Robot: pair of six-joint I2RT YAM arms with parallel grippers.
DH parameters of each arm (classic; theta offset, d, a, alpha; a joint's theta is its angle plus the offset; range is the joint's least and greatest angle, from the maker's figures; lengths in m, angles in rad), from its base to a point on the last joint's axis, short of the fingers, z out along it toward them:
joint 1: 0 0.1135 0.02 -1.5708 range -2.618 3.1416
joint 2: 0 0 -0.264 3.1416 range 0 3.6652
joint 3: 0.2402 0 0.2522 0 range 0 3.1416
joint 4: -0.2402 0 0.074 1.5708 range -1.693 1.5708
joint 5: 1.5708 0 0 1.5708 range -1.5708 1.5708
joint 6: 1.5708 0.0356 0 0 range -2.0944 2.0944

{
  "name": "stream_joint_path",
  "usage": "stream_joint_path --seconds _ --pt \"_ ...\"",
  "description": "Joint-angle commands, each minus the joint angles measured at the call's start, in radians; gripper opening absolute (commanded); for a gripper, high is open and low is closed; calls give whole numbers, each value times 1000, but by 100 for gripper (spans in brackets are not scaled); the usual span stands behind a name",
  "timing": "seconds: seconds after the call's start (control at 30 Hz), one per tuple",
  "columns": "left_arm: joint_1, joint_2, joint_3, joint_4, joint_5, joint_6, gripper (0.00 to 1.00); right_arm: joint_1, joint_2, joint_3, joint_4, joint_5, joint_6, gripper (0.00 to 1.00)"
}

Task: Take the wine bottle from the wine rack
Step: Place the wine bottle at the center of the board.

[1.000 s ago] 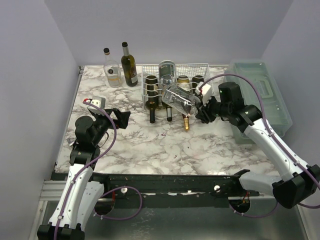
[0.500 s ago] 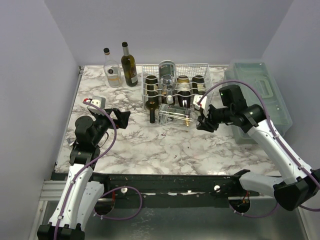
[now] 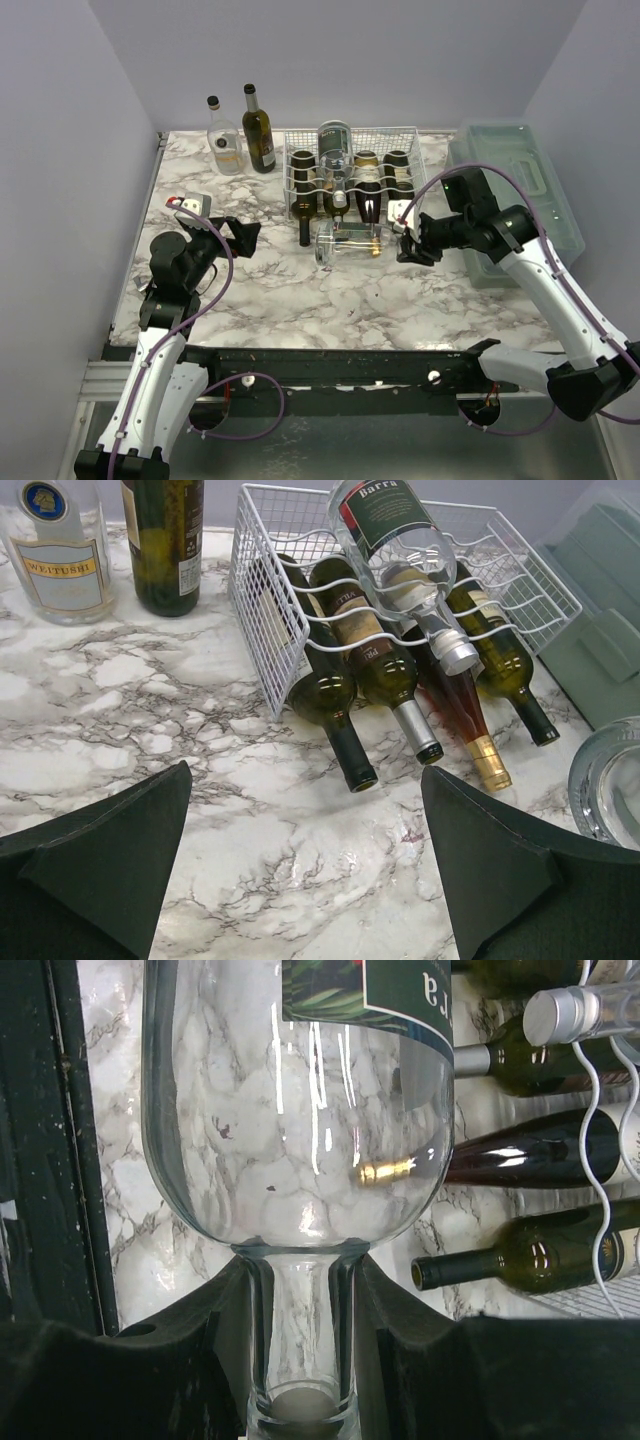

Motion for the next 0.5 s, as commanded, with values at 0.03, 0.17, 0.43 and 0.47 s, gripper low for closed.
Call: stream_joint_path --seconds 0.03,0.17,0.43,0.47 --pt "2 -4 31 -1 14 8 99 -3 -13 96 41 -127 -120 0" --pt "2 -1 31 0 15 8 99 -3 -1 114 -6 -125 -210 0" --pt "3 5 32 -3 14 10 99 -3 54 197 -153 -78 -473 0" --pt "3 6 33 -3 13 10 99 -3 62 209 -169 -66 -503 0"
